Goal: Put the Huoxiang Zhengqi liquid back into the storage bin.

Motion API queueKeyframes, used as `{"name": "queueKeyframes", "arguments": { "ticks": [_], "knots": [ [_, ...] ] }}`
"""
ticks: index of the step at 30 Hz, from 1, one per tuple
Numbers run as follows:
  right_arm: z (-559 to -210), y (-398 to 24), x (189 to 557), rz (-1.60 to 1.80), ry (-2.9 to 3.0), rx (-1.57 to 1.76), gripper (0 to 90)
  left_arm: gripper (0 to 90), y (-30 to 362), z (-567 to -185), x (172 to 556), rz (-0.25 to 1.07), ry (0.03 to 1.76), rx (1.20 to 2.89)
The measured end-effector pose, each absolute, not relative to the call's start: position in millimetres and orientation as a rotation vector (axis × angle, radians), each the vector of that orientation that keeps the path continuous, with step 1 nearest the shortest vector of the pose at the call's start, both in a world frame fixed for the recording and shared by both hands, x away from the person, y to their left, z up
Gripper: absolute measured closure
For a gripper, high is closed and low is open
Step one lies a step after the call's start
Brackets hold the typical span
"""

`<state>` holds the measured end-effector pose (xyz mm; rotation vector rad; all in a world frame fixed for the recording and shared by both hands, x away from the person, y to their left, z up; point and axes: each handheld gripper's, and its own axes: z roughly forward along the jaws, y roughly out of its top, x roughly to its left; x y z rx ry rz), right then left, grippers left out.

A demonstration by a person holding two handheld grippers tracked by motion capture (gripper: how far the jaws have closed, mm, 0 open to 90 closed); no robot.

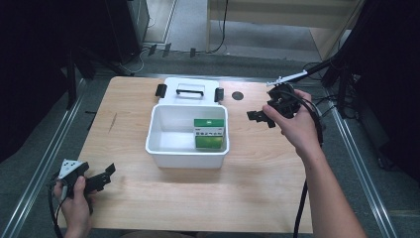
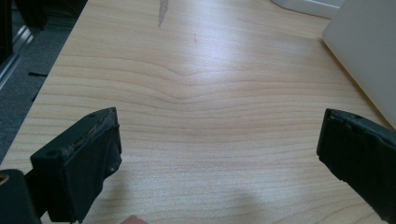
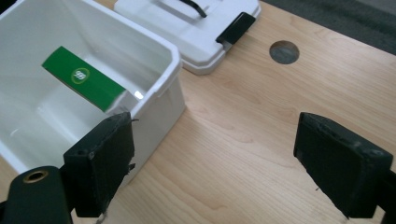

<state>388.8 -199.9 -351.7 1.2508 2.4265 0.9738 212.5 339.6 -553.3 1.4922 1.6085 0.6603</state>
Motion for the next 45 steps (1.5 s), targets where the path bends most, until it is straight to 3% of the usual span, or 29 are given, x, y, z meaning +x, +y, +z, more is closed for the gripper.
{"name": "queueKeyframes", "arguments": {
  "ticks": [19,45],
  "knots": [
    [-426.0,-281.1,339.6,1.229,2.065,1.369,12.6,0.7,338.0,-553.2,211.7,0.666,1.61,1.499],
    [-521.5,-349.7,267.8,1.258,1.868,1.466,12.6,0.7,337.6,-553.1,210.9,0.671,1.617,1.487]
  ]
}}
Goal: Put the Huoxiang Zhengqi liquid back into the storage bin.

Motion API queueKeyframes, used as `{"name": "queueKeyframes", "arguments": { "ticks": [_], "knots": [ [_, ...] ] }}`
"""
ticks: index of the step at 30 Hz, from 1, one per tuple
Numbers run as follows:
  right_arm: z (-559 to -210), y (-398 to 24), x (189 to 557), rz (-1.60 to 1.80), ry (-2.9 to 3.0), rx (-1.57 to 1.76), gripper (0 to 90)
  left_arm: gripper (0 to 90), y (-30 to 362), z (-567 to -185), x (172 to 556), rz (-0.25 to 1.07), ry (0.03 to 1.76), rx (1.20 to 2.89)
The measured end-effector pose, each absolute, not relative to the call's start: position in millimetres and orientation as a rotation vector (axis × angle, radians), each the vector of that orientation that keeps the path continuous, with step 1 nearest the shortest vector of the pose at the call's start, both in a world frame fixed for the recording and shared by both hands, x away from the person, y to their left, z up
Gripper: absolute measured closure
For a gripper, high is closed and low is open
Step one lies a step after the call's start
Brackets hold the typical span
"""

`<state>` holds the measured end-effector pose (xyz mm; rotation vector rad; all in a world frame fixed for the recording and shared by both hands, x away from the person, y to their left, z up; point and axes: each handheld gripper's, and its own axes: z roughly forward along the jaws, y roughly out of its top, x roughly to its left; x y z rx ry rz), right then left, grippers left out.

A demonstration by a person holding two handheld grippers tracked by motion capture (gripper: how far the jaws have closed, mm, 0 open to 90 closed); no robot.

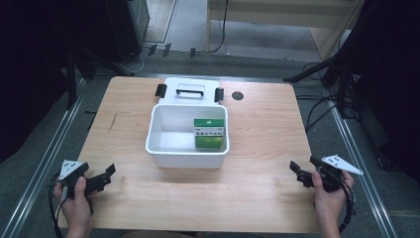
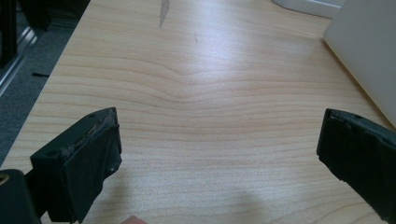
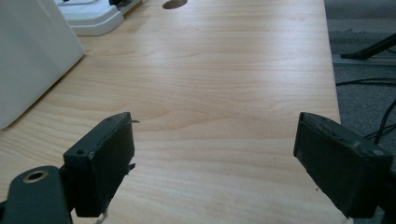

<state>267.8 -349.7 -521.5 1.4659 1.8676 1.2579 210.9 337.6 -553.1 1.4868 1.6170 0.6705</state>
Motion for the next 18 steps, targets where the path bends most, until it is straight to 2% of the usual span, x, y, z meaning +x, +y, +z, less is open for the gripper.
{"name": "queueKeyframes", "arguments": {
  "ticks": [6,15,18],
  "knots": [
    [-534.9,-352.0,251.8,1.247,1.855,1.452,12.5,0.7,337.8,-553.3,210.8,0.674,1.616,1.483],
    [-545.5,-351.6,231.0,1.268,1.823,1.44,2.8,0.7,338.1,-553.3,211.3,0.665,1.614,1.493],
    [-545.7,-346.2,229.2,1.281,1.818,1.42,2.2,0.7,337.8,-553.3,211.8,0.663,1.61,1.501]
  ]
}}
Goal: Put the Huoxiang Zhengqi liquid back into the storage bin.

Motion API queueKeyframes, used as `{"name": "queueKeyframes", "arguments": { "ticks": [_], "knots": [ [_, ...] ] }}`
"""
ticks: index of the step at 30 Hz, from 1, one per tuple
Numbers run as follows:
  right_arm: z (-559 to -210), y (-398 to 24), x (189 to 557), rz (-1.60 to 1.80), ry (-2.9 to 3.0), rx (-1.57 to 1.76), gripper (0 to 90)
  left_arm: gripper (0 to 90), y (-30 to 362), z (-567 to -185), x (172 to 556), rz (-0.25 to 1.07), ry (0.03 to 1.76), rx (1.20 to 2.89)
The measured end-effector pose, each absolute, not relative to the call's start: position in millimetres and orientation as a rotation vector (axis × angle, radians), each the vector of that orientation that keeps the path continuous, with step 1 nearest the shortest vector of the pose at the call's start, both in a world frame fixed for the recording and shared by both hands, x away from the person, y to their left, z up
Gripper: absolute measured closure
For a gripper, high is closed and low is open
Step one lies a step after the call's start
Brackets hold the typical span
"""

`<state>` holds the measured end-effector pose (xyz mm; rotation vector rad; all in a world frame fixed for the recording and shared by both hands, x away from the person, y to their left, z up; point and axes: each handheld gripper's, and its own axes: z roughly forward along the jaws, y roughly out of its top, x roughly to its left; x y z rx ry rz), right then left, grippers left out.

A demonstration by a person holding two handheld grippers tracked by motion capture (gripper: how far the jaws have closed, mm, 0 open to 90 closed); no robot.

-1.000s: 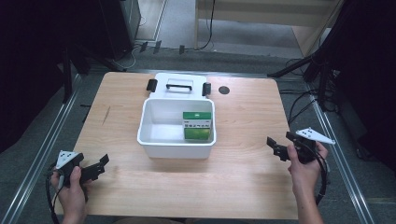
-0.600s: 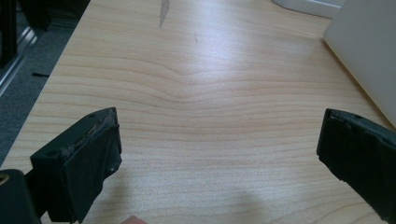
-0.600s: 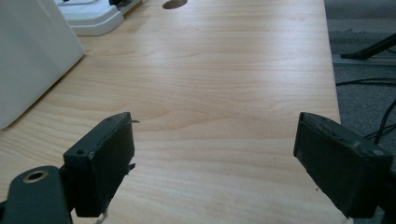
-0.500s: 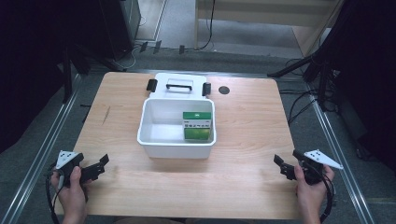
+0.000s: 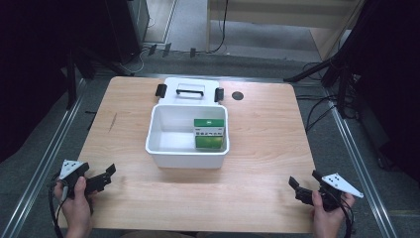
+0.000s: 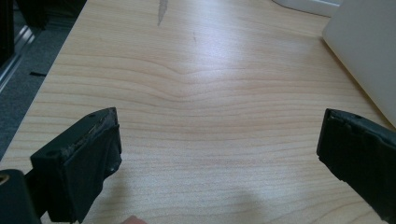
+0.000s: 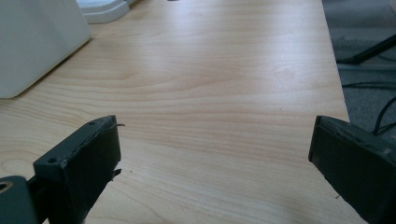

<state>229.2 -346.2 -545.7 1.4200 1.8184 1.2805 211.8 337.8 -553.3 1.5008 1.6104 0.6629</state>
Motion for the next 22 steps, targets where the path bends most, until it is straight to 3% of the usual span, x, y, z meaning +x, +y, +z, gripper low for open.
{"name": "queueKeyframes", "arguments": {
  "ticks": [22],
  "knots": [
    [-545.7,-342.7,239.7,1.255,1.825,1.408,5.4,0.7,336.8,-553.4,213.3,0.653,1.601,1.515]
  ]
}}
